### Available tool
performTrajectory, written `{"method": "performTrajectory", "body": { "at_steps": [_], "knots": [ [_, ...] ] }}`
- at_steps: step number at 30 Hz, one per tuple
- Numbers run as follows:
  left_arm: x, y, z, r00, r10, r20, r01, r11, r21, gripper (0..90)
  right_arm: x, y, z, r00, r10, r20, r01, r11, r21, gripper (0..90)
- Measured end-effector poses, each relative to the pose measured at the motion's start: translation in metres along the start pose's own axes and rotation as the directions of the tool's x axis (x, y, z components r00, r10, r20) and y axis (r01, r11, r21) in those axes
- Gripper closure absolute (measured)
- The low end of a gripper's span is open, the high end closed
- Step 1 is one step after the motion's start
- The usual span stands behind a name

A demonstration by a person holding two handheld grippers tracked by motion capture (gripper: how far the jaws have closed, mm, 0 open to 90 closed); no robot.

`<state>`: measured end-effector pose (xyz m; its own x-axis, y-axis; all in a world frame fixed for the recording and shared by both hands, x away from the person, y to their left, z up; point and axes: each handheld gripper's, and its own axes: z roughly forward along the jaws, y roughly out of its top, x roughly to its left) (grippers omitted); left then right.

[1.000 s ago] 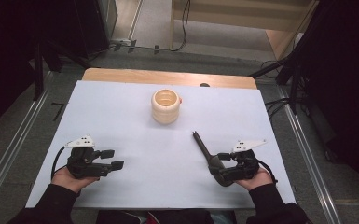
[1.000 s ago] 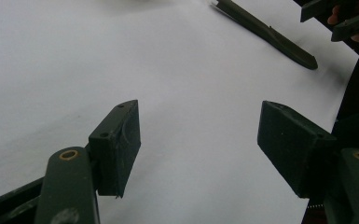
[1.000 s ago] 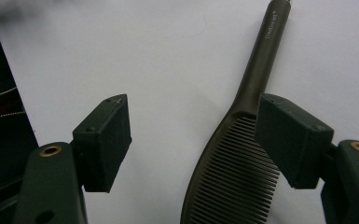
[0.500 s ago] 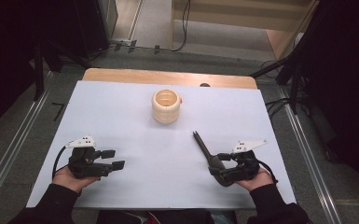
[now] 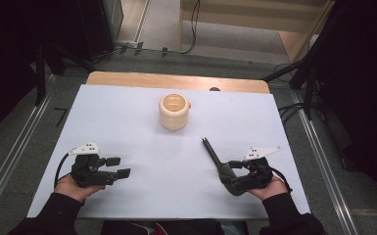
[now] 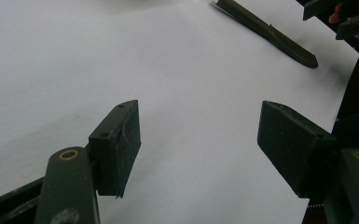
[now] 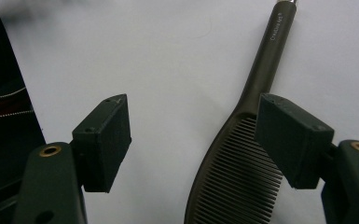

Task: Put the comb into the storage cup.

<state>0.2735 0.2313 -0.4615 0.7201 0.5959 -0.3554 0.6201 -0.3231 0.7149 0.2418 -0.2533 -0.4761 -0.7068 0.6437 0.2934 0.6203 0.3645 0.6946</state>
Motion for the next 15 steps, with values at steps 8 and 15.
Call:
{"method": "performTrajectory", "body": {
  "at_steps": [8, 15],
  "knots": [
    [0.0008, -0.0002, -0.0001, 1.0000, -0.001, -0.001, 0.001, 1.0000, 0.003, 30.4, -0.0017, -0.0007, -0.0036, 1.0000, -0.005, -0.002, 0.005, 1.000, 0.001, 25.1],
    [0.0006, -0.0006, 0.0007, 1.0000, -0.003, -0.001, 0.003, 1.0000, 0.005, 30.4, -0.0037, -0.0015, -0.0057, 0.9999, -0.001, 0.013, 0.001, 1.000, 0.010, 23.8]
  ]
}}
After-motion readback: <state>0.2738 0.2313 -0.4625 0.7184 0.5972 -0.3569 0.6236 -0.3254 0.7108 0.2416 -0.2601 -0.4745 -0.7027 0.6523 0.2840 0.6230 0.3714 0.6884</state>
